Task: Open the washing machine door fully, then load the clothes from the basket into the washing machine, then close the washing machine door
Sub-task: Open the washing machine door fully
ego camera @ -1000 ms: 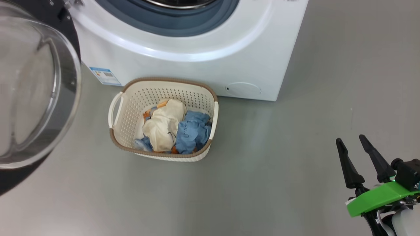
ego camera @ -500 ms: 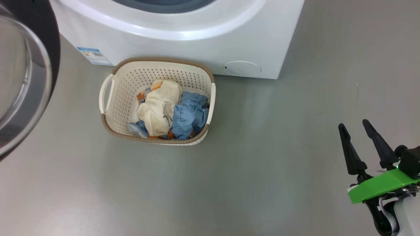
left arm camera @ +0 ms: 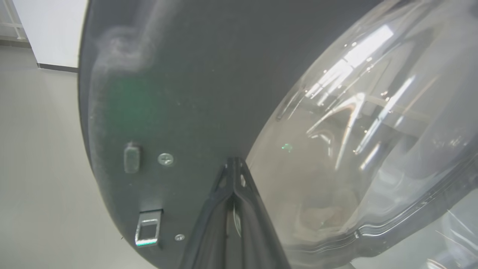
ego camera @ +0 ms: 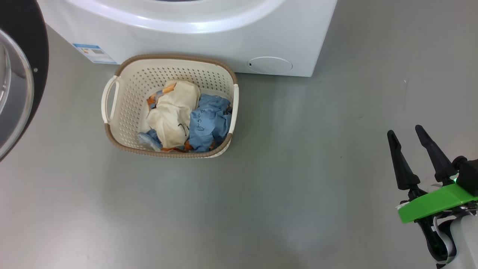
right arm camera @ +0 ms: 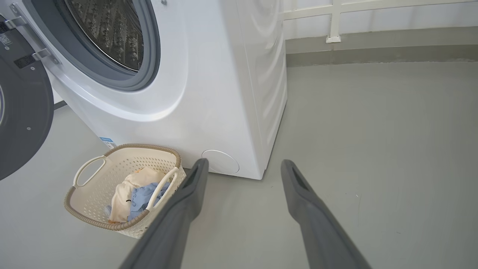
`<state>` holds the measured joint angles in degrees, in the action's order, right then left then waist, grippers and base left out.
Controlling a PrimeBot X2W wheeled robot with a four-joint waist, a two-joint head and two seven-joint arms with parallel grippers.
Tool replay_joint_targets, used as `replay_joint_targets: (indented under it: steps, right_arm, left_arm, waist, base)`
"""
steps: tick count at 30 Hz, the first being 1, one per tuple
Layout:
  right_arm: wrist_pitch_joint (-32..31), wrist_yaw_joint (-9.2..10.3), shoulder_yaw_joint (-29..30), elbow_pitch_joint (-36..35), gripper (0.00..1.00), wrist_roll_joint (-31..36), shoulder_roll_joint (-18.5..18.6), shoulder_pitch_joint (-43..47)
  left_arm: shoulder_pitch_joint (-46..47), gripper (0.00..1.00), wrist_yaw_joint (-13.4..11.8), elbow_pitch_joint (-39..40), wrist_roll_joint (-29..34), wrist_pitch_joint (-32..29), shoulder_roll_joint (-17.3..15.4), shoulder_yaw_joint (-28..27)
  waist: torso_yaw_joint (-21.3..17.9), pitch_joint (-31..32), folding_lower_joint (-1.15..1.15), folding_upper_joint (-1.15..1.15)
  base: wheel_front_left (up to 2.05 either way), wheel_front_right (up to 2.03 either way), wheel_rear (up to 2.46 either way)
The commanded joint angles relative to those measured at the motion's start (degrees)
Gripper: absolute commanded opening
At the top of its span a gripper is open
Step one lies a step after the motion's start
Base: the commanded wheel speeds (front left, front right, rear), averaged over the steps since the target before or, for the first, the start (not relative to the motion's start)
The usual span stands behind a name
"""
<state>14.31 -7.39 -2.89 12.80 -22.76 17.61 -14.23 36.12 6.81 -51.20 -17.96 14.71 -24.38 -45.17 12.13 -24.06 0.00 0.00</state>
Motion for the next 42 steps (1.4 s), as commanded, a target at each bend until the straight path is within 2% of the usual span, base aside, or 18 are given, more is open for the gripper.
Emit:
replay_joint_targets:
  steps: [1, 8, 18, 23, 25, 26, 27, 36, 42]
  right_arm:
    - [0.7, -0.10, -1.0, -1.3, 1.00, 0.7, 0.4, 0.2]
    - [0.7, -0.10, -1.1, -1.0, 1.00, 0.5, -0.3, 0.9]
    - [0.7, -0.10, -1.7, -0.5, 1.00, -0.3, -0.3, 2.9]
    - [0.7, -0.10, -2.0, -0.3, 1.00, -0.9, -0.4, 4.0]
    - [0.7, -0.10, -2.2, -0.4, 1.00, -1.1, -0.4, 4.4]
    - [0.7, -0.10, -2.2, -0.4, 1.00, -1.2, -0.4, 4.5]
    - [0.7, -0.10, -2.2, -0.4, 1.00, -1.2, -0.4, 4.5]
    - [0.7, -0.10, -2.0, -0.8, 1.00, -2.0, -0.7, 6.0]
    - [0.7, -0.10, -1.7, -1.0, 1.00, -2.1, -1.3, 6.9]
  left_arm:
    - [-0.1, 0.00, -0.5, 1.1, 0.8, 0.3, -4.9, -1.6]
    - [-2.1, 0.00, -0.4, 3.5, 2.3, 0.3, -1.5, -2.9]
    - [-7.5, 0.00, 0.5, 11.5, 0.5, 0.3, 8.6, -2.3]
    - [-12.8, 0.44, 0.7, 17.1, -1.5, 0.3, 12.2, 2.6]
    - [-15.3, 0.84, 0.7, 19.8, -2.8, 0.3, 13.3, 4.9]
    - [-16.5, 1.00, 0.7, 21.0, -3.7, 0.3, 13.7, 6.5]
    - [-16.5, 1.00, 0.7, 21.0, -3.7, 0.3, 13.7, 6.5]
    - [-26.7, 1.00, 0.7, 31.2, -7.8, 0.3, 14.7, 19.8]
    - [-29.9, 1.00, 0.7, 35.4, -10.1, 0.3, 12.9, 28.3]
  waist:
    - [-0.1, 0.4, 0.00, 0.00]
    - [0.4, 2.3, 0.00, 0.00]
    - [1.8, 7.2, 0.00, 0.00]
    - [2.0, 10.1, 0.00, 0.00]
    - [1.9, 11.2, 0.00, 0.00]
    - [1.9, 11.6, 0.00, 0.00]
    - [1.9, 11.6, 0.00, 0.00]
    - [-0.4, 14.8, 0.00, 0.00]
    - [-2.9, 15.9, 0.00, 0.00]
  base:
    - [0.00, 0.00, 0.00]
    - [0.00, 0.00, 0.00]
    - [0.00, 0.00, 0.00]
    - [0.00, 0.00, 0.00]
    - [0.00, 0.00, 0.00]
    - [0.00, 0.00, 0.00]
    - [0.00, 0.00, 0.00]
    - [0.00, 0.00, 0.00]
    - [0.00, 0.00, 0.00]
